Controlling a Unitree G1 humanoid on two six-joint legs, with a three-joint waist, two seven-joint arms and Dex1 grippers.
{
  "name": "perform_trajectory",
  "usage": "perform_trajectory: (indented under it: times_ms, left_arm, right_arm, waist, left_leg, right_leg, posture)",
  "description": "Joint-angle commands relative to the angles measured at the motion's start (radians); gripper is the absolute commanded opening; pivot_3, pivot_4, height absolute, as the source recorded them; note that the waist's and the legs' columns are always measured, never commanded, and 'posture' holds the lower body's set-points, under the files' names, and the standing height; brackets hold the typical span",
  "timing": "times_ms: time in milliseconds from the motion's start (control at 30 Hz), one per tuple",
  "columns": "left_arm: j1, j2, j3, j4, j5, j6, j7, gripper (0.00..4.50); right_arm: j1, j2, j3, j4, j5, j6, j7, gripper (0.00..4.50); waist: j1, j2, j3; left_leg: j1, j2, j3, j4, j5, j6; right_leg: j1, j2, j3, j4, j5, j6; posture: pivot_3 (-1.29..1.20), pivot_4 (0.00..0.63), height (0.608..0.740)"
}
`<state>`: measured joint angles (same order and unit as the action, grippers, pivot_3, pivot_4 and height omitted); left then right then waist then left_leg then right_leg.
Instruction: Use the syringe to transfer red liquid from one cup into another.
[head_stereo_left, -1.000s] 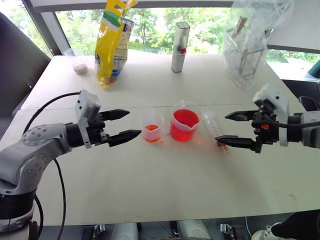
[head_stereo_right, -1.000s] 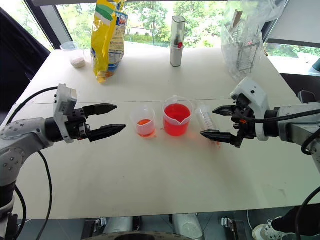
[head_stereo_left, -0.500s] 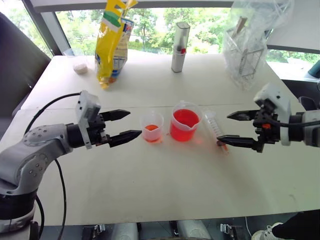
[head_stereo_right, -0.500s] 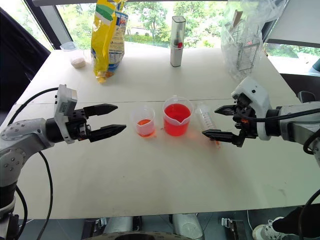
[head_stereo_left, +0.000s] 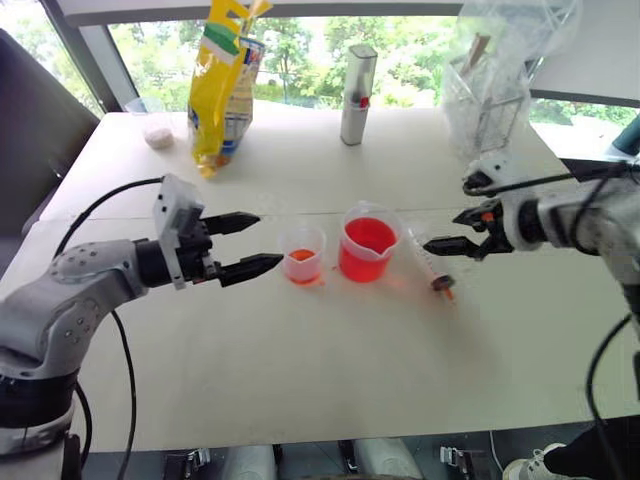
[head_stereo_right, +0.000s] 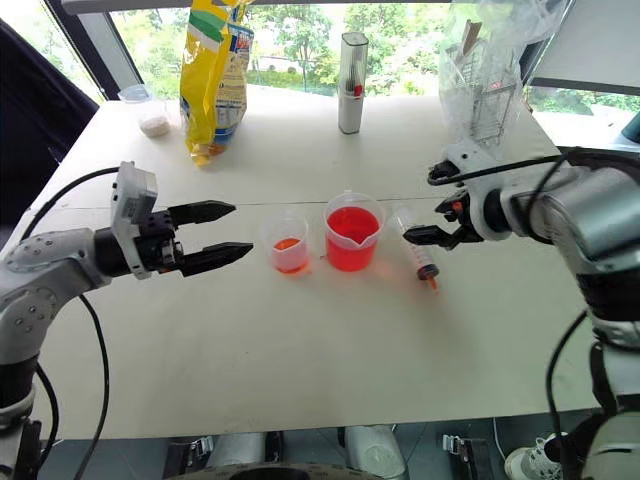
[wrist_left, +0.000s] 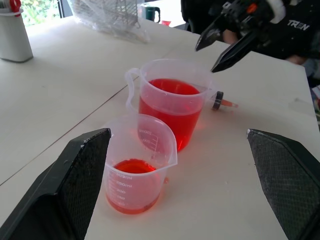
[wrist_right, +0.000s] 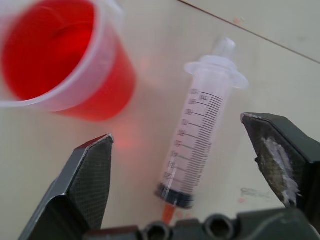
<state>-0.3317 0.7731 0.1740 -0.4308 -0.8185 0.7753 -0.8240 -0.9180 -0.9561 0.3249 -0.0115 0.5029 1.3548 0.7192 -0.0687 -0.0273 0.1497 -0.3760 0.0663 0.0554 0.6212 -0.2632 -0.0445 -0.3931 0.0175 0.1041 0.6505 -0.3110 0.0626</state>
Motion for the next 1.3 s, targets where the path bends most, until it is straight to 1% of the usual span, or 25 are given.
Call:
perform_trajectory:
  times_ms: [33,167,267,367,500,600,633,700,733,767,867,967,1033,1067,1100,1167,1200,1267,1300]
  left_arm:
    - [-0.024,-0.010,-0.003,-0.010,0.012,-0.027,0.004,4.50]
    - [-0.016,-0.025,-0.002,-0.028,0.013,-0.026,0.022,4.50]
    - [0.001,-0.034,0.004,-0.048,0.010,-0.022,0.040,4.50]
    - [0.014,-0.039,0.010,-0.065,0.006,-0.018,0.056,4.50]
    - [0.024,-0.042,0.016,-0.079,0.003,-0.017,0.075,4.50]
    - [0.027,-0.044,0.016,-0.085,0.002,-0.017,0.086,4.50]
    - [0.029,-0.045,0.015,-0.087,0.002,-0.019,0.088,4.50]
    - [0.031,-0.047,0.014,-0.090,0.003,-0.020,0.092,4.50]
    - [0.030,-0.047,0.013,-0.089,0.003,-0.021,0.093,4.50]
    - [0.028,-0.047,0.013,-0.087,0.003,-0.021,0.092,4.50]
    - [0.023,-0.042,0.016,-0.077,0.003,-0.024,0.085,4.50]
    - [-0.008,-0.035,0.004,-0.045,0.015,-0.030,0.065,4.50]
    - [-0.017,-0.030,0.008,-0.031,0.016,-0.033,0.050,4.50]
    - [-0.030,-0.030,0.005,-0.022,0.018,-0.034,0.045,4.50]
    - [-0.042,-0.026,0.005,-0.007,0.018,-0.039,0.031,4.50]
    - [-0.100,-0.030,-0.014,0.035,0.026,-0.045,0.009,4.50]
    - [-0.122,-0.032,-0.020,0.054,0.030,-0.047,-0.001,4.50]
    - [-0.152,-0.028,-0.027,0.086,0.040,-0.054,-0.024,4.50]
    - [-0.167,-0.028,-0.034,0.098,0.047,-0.057,-0.032,4.50]
  right_arm:
    - [-0.086,0.055,0.088,0.166,-0.101,-0.025,0.009,4.47]
    - [-0.166,0.140,0.172,0.391,-0.188,-0.052,0.036,4.47]
    - [-0.217,0.201,0.207,0.536,-0.242,-0.075,0.062,4.47]
    - [-0.254,0.257,0.228,0.646,-0.289,-0.104,0.089,4.47]
    - [-0.286,0.316,0.250,0.726,-0.343,-0.135,0.129,4.47]
    - [-0.294,0.343,0.261,0.752,-0.381,-0.151,0.156,3.64]
    - [-0.294,0.350,0.260,0.758,-0.390,-0.151,0.161,3.19]
    - [-0.294,0.359,0.257,0.767,-0.407,-0.150,0.175,2.04]
    - [-0.292,0.360,0.253,0.766,-0.412,-0.144,0.180,1.63]
    - [-0.289,0.356,0.248,0.761,-0.415,-0.136,0.185,1.37]
    - [-0.281,0.346,0.232,0.741,-0.423,-0.110,0.191,1.36]
    - [-0.271,0.297,0.156,0.658,-0.404,-0.024,0.158,1.36]
    - [-0.248,0.270,0.112,0.562,-0.394,-0.005,0.143,1.36]
    - [-0.230,0.252,0.061,0.496,-0.385,-0.011,0.126,1.36]
    - [-0.214,0.240,-0.007,0.418,-0.371,0.006,0.104,1.36]
    - [-0.160,0.230,-0.215,0.223,-0.326,-0.030,0.054,1.36]
    - [-0.136,0.244,-0.296,0.147,-0.315,-0.044,0.021,1.36]
    - [-0.109,0.294,-0.407,0.040,-0.298,-0.027,-0.046,1.36]
    - [-0.096,0.323,-0.459,-0.009,-0.283,-0.050,-0.071,1.36]
  waist:
    - [0.001,0.000,0.000]
    - [0.002,0.000,0.000]
    - [0.000,0.000,0.000]
    - [-0.001,0.000,0.000]
    - [-0.001,0.000,0.000]
    - [-0.001,0.000,0.000]
    - [-0.002,0.000,0.000]
    - [-0.001,0.000,0.000]
    - [-0.001,0.000,0.000]
    - [-0.001,0.000,0.000]
    - [-0.001,0.000,0.000]
    - [0.000,0.001,0.000]
    - [0.002,0.001,0.000]
    - [0.002,0.001,0.000]
    - [0.002,0.001,0.000]
    - [0.002,0.001,0.000]
    - [0.002,0.001,0.000]
    - [-0.001,0.002,-0.001]
    - [-0.002,0.002,-0.001]
  left_leg:
    - [-0.001,0.000,0.000,0.000,0.000,0.000]
    - [-0.002,0.000,0.000,0.000,0.000,0.000]
    - [-0.003,0.000,0.000,0.000,0.000,0.000]
    - [-0.003,0.000,0.000,0.000,0.000,0.000]
    - [-0.002,0.000,0.000,0.001,0.000,0.000]
    - [-0.001,0.000,0.000,0.002,0.000,0.000]
    - [-0.001,0.000,0.000,0.002,0.000,0.000]
    - [-0.001,0.000,0.000,0.002,0.000,0.000]
    - [0.000,0.000,-0.001,0.002,0.000,0.000]
    - [0.000,-0.001,-0.001,0.002,0.000,0.000]
    - [0.000,-0.001,-0.001,0.002,0.000,0.000]
    - [-0.001,-0.001,-0.001,0.002,0.000,0.000]
    - [-0.002,-0.001,-0.002,0.002,0.000,0.000]
    - [-0.003,-0.001,-0.002,0.002,0.000,0.000]
    - [-0.003,-0.001,-0.001,0.002,0.000,0.000]
    - [-0.004,-0.001,-0.002,0.002,0.000,0.000]
    - [-0.005,-0.001,-0.002,0.002,0.000,0.000]
    - [-0.006,-0.002,-0.004,0.002,0.000,0.000]
    - [-0.005,-0.001,-0.003,0.002,0.000,0.000]
  right_leg:
    - [-0.001,0.000,0.000,0.000,0.000,0.000]
    - [-0.002,0.000,0.000,0.000,0.001,0.001]
    - [-0.003,0.000,-0.001,0.000,0.001,0.001]
    - [-0.003,0.001,-0.001,0.001,0.001,0.001]
    - [-0.002,0.002,-0.001,0.003,0.001,0.001]
    - [-0.002,0.002,-0.001,0.005,0.001,0.001]
    - [-0.002,0.002,-0.001,0.005,0.001,0.001]
    - [-0.001,0.002,-0.001,0.005,0.001,0.001]
    - [-0.001,0.002,-0.001,0.005,0.001,0.001]
    - [-0.001,0.002,-0.001,0.005,0.001,0.001]
    - [-0.001,0.002,-0.001,0.005,0.001,0.001]
    - [-0.001,0.002,-0.001,0.005,0.001,0.001]
    - [-0.002,0.002,-0.001,0.005,0.001,0.001]
    - [-0.003,0.002,-0.002,0.005,0.001,0.001]
    - [-0.003,0.002,-0.002,0.005,0.001,0.001]
    - [-0.003,0.002,-0.002,0.005,0.001,0.001]
    - [-0.003,0.002,-0.002,0.005,0.001,0.001]
    - [-0.004,0.003,-0.004,0.005,0.001,0.001]
    - [-0.004,0.004,-0.003,0.005,0.001,0.001]
  posture:
    - [0.00,0.150,0.740]
    - [0.00,0.150,0.740]
    - [0.00,0.150,0.740]
    - [0.00,0.150,0.740]
    - [0.00,0.150,0.740]
    - [0.00,0.150,0.740]
    - [0.00,0.150,0.740]
    - [0.00,0.150,0.740]
    - [0.00,0.150,0.740]
    - [0.00,0.150,0.740]
    - [0.00,0.150,0.740]
    - [0.00,0.150,0.740]
    - [0.00,0.150,0.740]
    - [0.00,0.150,0.740]
    - [0.00,0.150,0.740]
    - [0.00,0.150,0.740]
    - [0.00,0.150,0.740]
    - [0.00,0.150,0.740]
    - [0.00,0.150,0.740]
